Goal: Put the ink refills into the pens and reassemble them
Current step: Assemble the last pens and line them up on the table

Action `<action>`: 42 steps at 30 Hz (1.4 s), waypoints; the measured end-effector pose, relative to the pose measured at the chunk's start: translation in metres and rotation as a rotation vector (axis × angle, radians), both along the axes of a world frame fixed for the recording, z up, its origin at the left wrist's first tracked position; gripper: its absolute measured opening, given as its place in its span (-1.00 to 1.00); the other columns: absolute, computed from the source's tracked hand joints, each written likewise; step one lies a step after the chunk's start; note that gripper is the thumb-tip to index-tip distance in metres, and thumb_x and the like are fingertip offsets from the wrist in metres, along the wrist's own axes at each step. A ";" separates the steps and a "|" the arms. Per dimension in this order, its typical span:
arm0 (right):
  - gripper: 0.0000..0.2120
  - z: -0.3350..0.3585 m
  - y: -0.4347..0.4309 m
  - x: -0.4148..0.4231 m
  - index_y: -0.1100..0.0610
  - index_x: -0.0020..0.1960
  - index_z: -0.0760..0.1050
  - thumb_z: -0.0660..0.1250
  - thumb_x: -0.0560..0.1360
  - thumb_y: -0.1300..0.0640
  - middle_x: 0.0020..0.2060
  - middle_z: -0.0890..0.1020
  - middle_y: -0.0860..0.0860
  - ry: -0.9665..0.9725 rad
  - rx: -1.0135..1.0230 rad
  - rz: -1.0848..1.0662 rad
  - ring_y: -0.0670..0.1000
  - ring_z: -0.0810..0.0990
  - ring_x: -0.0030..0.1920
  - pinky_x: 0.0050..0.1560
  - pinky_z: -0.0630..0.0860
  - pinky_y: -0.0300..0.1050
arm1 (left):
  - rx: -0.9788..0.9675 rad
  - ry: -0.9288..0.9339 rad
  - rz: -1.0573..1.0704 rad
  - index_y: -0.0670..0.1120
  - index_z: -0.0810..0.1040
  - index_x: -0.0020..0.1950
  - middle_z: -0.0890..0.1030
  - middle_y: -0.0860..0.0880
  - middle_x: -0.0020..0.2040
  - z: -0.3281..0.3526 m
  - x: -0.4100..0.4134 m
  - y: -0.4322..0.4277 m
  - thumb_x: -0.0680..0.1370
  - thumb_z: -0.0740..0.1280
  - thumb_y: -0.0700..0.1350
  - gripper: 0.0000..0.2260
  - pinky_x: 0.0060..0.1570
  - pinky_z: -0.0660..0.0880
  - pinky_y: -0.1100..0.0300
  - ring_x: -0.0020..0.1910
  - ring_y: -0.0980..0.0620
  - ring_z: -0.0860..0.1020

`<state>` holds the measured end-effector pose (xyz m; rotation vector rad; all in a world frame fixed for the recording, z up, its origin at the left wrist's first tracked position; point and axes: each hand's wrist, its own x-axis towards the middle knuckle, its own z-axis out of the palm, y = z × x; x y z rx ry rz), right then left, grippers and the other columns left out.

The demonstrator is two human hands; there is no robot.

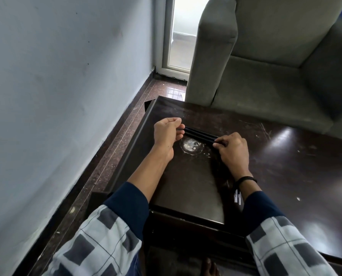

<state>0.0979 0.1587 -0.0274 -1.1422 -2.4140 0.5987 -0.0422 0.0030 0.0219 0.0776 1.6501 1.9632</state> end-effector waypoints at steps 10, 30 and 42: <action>-0.79 0.001 -0.003 -0.001 0.09 0.12 0.66 0.51 0.52 0.07 0.05 0.60 0.05 -0.043 0.105 0.011 0.16 0.52 0.11 0.08 0.51 0.10 | 0.002 0.004 -0.010 -0.14 0.65 0.05 0.68 -0.10 -0.16 0.001 -0.001 -0.001 0.62 0.36 -0.21 -0.92 -0.21 0.60 0.25 -0.22 0.05 0.63; -0.88 0.034 -0.052 0.090 0.00 -0.04 0.63 0.53 0.46 0.07 -0.02 0.72 0.07 -0.323 -0.215 -0.201 0.17 0.68 0.04 -0.01 0.50 -0.08 | 0.059 -0.037 0.042 -0.14 0.65 0.07 0.68 -0.07 -0.17 0.012 -0.015 -0.015 0.61 0.36 -0.21 -0.91 -0.22 0.58 0.26 -0.24 0.06 0.63; -0.95 0.011 -0.115 0.020 0.08 -0.02 0.67 0.48 0.52 0.13 0.01 0.68 0.04 -0.140 -0.188 -0.042 0.11 0.66 -0.02 0.01 0.52 -0.10 | 0.141 -0.097 0.107 -0.13 0.65 0.01 0.67 -0.05 -0.22 0.018 -0.032 -0.025 0.61 0.36 -0.22 -0.93 -0.26 0.57 0.28 -0.30 0.07 0.62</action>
